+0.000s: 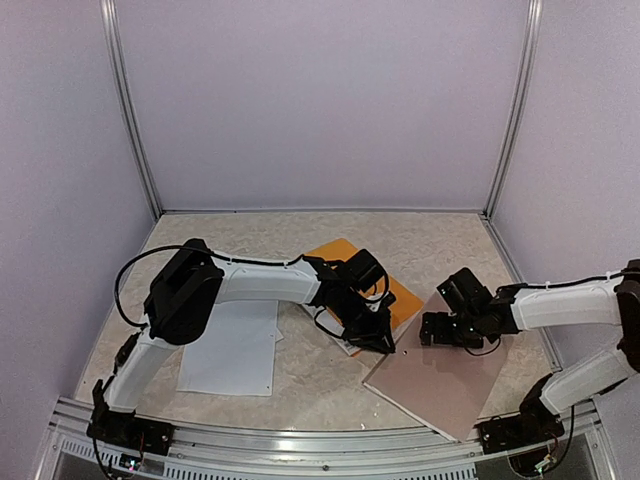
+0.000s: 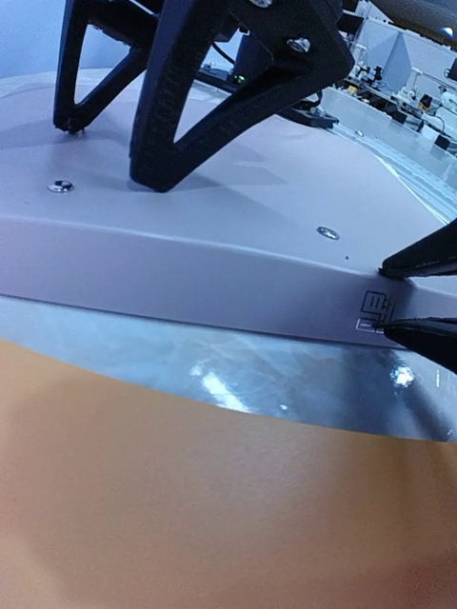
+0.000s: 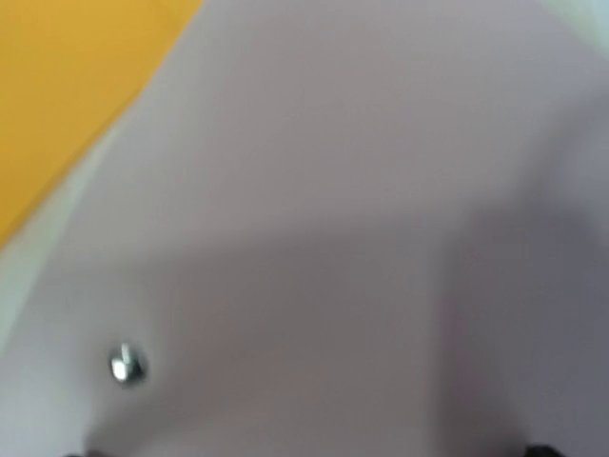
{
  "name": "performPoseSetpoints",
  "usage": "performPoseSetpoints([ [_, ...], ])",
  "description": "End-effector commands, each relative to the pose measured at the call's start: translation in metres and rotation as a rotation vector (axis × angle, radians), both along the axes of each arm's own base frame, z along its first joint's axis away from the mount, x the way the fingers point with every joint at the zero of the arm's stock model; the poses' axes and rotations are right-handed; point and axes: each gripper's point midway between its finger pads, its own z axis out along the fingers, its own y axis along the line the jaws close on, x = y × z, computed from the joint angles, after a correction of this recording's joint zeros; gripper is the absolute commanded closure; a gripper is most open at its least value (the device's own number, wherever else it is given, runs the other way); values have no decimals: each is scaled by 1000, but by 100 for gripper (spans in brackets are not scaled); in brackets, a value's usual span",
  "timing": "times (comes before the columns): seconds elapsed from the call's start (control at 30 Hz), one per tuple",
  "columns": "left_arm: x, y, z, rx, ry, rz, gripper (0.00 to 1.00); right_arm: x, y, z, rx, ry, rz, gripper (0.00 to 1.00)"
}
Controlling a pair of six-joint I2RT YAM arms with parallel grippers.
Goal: Put the files into the folder
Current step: Move the folder with files to the corner of the board.
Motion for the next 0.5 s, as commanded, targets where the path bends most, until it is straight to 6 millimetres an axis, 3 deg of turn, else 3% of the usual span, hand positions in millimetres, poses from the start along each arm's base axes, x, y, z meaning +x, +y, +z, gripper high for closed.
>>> performPoseSetpoints([
  [0.0, 12, -14, -12, -37, 35, 43, 86, 6, -5, -18, -36, 74, 65, 1],
  [0.3, 18, -34, -14, -83, 31, 30, 85, 55, -23, -16, -53, 61, 90, 1],
  [0.47, 30, -45, -10, -110, -2, 39, 82, 84, -23, -19, -40, 63, 120, 2],
])
